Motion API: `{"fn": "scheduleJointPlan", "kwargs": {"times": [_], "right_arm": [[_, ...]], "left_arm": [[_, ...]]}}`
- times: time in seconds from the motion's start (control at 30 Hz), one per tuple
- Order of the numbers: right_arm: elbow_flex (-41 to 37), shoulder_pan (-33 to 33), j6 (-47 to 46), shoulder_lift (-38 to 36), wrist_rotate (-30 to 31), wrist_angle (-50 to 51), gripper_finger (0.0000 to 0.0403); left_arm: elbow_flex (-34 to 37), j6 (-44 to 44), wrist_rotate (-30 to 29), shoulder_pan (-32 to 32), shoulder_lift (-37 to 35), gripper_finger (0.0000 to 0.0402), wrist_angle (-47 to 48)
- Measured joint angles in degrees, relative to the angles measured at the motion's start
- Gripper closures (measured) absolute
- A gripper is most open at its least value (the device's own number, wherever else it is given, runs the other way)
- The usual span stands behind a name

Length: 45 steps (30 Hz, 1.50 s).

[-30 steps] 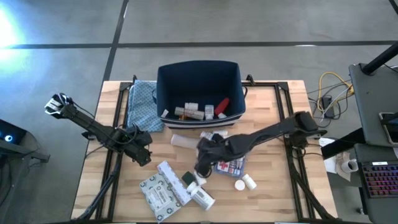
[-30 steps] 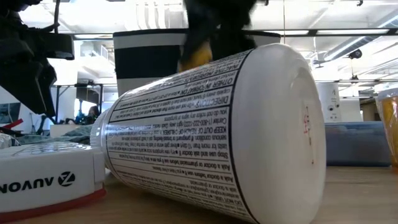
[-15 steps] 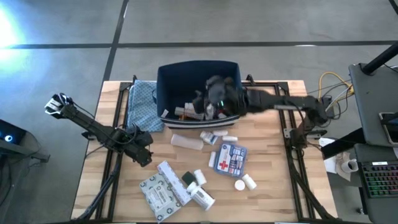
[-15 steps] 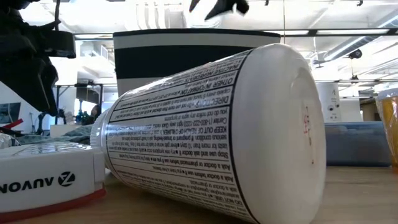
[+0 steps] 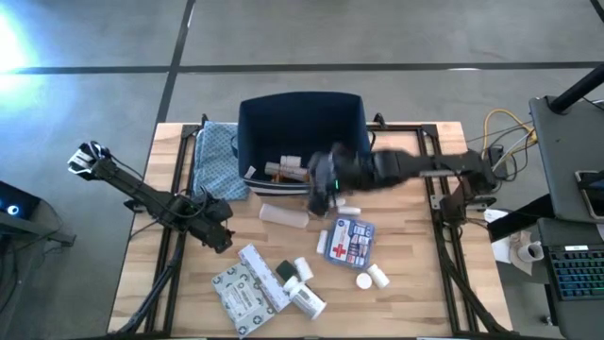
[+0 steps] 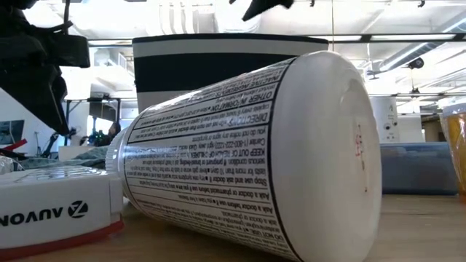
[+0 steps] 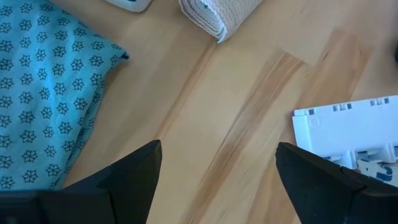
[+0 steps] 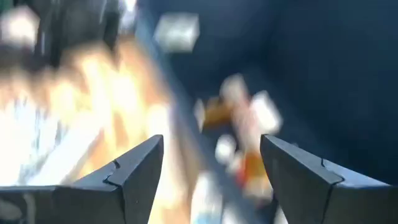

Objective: Pick & place medical supplies in basket/bin
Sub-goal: Put the orange pill bottle into the blue bin

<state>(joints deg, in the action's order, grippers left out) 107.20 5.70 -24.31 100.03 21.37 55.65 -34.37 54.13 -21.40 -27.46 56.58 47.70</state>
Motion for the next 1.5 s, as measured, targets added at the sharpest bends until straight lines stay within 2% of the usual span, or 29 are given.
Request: {"fn": "scheduleJointPlan", "kwargs": {"times": [0.07,0.2,0.3,0.4,0.53,0.63,1.23,1.33,1.5], "right_arm": [[-0.9,4.7,-4.9,0.0,-0.1,7.3,0.0143],[-3.9,13.2,-23.3,0.0,-4.7,25.1,0.0143],[-8.0,18.8,-34.6,-0.1,-9.7,27.6,0.0142],[-12.0,24.1,-39.4,0.2,-15.1,24.5,0.0142],[-16.9,29.9,-37.9,2.8,-16.0,16.0,0.0142],[-18.3,31.8,-37.0,5.0,-15.9,11.8,0.0142],[-19.2,31.5,-36.4,16.2,-16.6,10.8,0.0145],[-19.2,31.0,-37.1,16.1,-16.9,10.4,0.0161],[-19.0,30.2,-37.7,15.1,-17.0,9.5,0.0211]], "left_arm": [[0.0,0.0,0.0,0.0,0.0,0.0107,-0.1],[0.0,-0.2,0.0,0.0,0.0,0.0107,-0.1],[0.0,-1.5,0.0,0.0,0.0,0.0107,-0.2],[0.2,-2.8,0.0,0.0,0.0,0.0107,-0.2],[0.5,-4.2,0.0,0.0,0.0,0.0107,-0.2],[0.8,-4.3,0.0,0.0,0.0,0.0107,-0.1],[1.0,-4.5,0.0,0.0,0.0,0.0107,0.1],[1.0,-4.5,0.0,0.0,0.0,0.0107,0.1],[1.4,-4.5,0.0,0.0,0.0,0.0107,0.0]]}}
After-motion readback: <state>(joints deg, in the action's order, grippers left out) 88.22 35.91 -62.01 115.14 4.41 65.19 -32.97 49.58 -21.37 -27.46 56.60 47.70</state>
